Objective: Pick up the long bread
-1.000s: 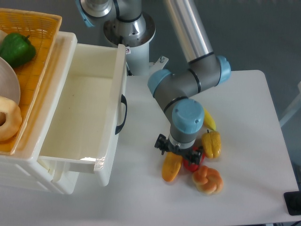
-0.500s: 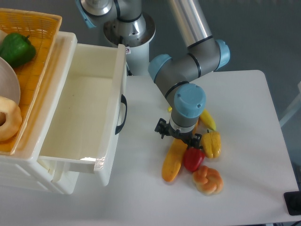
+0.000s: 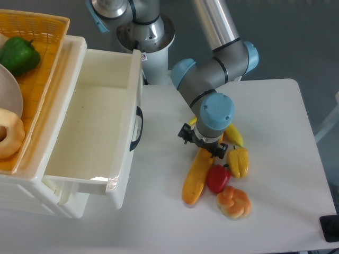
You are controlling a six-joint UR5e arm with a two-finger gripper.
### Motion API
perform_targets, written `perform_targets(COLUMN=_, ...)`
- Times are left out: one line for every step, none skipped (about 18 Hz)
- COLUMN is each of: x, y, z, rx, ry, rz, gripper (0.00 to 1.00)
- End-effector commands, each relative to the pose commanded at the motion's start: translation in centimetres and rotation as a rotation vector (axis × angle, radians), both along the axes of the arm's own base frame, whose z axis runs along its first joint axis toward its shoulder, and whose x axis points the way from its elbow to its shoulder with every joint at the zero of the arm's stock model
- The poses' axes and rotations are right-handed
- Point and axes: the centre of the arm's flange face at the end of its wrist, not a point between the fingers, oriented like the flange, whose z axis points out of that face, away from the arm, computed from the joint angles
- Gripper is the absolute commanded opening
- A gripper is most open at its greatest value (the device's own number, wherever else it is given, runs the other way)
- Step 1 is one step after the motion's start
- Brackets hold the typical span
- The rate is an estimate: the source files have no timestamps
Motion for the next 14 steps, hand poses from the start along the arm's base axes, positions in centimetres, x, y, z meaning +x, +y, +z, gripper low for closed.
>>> perform_targets(x=-0.1, y=-0.1, z=-0.2, rx=-0.001, ry=-0.003, rz=0.000, gripper=1.00)
perform_targets(x=-0.1, y=-0.1, z=-0.2, rx=-0.001, ry=-0.001, rz=0.002, gripper=1.00)
perform_targets(x=-0.2, y=0.0, z=-0.1, rx=0.003, ry=0.000, rz=0.003, gripper=1.00)
perform_targets(x=-0.3, y=0.1, z=-0.1, rx=0.007, ry=0.001, rz=0.004, gripper=1.00)
perform_targets(x=-0.4, y=0.1, z=-0.3, rx=0.007, ry=-0.002, rz=0.006, gripper=1.00)
perform_targets(x=-0.5, y=0.1, z=-0.4, rx=0.008, ry=-0.001, rz=0.006, gripper=1.00)
perform_targets(x=-0.6, y=0.2, z=-0.6, rx=0.007, ry=-0.002, rz=0.007, gripper=1.00)
perform_targets(x=-0.7, y=0.3, z=-0.6, rx=0.008, ry=-0.001, rz=0.009, gripper=1.00)
perform_targets(x=-0.7, y=0.3, z=-0.9, rx=0.006, ry=-0.003, rz=0.009, gripper=1.00)
perform_targets(x=-0.7, y=0.3, z=-1.0, rx=0.005, ry=-0.003, rz=0.010, gripper=1.00)
perform_targets(x=-0.7, y=0.4, z=-1.2, rx=0.003, ry=-0.005, rz=0.008, gripper=1.00)
perform_targets(x=-0.8, y=0.4, z=-1.5, rx=0.001, ry=-0.008, rz=0.008, gripper=1.00)
perform_targets(x=-0.8, y=0.5, z=-1.5, rx=0.002, ry=-0.006, rz=0.008, gripper=1.00)
perform_targets(x=-0.8, y=0.4, z=-1.5, rx=0.001, ry=-0.006, rz=0.008, gripper=1.00)
